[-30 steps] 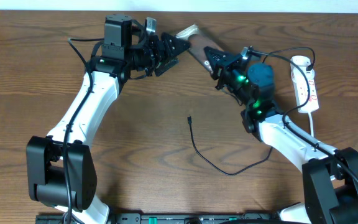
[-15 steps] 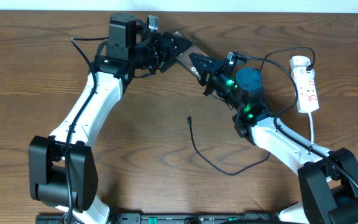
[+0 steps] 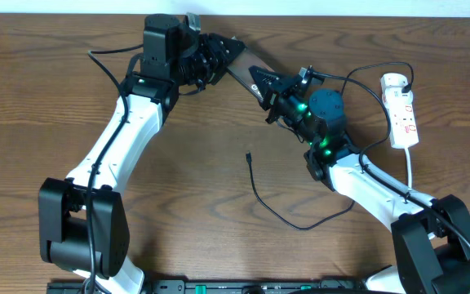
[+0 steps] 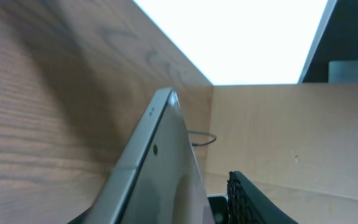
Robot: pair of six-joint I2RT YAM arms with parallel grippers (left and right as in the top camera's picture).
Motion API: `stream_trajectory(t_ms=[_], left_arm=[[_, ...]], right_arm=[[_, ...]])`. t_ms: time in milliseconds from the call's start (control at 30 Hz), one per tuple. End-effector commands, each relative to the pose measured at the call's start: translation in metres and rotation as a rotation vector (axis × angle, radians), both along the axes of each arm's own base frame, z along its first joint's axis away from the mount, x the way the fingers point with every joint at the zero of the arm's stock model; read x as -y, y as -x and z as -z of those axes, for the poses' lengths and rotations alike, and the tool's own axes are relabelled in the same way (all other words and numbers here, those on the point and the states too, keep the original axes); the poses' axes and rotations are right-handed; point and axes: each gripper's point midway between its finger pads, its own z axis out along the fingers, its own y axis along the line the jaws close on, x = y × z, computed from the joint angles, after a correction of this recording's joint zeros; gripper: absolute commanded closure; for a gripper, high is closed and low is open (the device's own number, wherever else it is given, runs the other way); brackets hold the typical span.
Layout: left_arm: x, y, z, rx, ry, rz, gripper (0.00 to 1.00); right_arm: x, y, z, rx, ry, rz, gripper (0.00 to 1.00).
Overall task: Plug charger to phone and switch on socket
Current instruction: 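Raise the phone with both grippers, tilting it upward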
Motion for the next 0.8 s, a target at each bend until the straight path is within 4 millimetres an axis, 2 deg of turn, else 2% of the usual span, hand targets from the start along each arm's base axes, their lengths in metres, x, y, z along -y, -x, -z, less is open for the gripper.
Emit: stream_trajectory(t_ms=[0,100,267,300,333,700,767], left_arm=[[0.001,-0.006,-0.026,0.087,0.009,-0.027,0.64],[0.005,-0.006,-0.030,0.105,0.011,-0.027,0.74],[0.009,-0.005,-0.029,0.073,0.032,-0.041,0.81],[0.010,-0.005,-0.029,0.073,0.032,-0.040,0.89],[0.010,-0.005,-0.029,0.073,0.032,-0.038,0.92],[0.015,0.003,-0.031,0.089,0.037,0.024,0.93],[0.015,0.004,-0.032,0.100,0.035,0.041,0.93]], right_arm=[[-0.024,0.020,-0.016,0.029,-0.014,-0.101,0.99],[-0.028,0.022,-0.016,0.029,-0.014,-0.108,0.99],[-0.030,0.024,-0.016,0.029,-0.014,-0.111,0.99],[-0.030,0.024,-0.016,0.029,-0.014,-0.111,0.99],[-0.030,0.024,-0.016,0.029,-0.014,-0.112,0.99],[-0.029,0.023,-0.016,0.085,0.041,-0.110,0.98],[-0.028,0.023,-0.016,0.096,0.053,-0.109,0.92]])
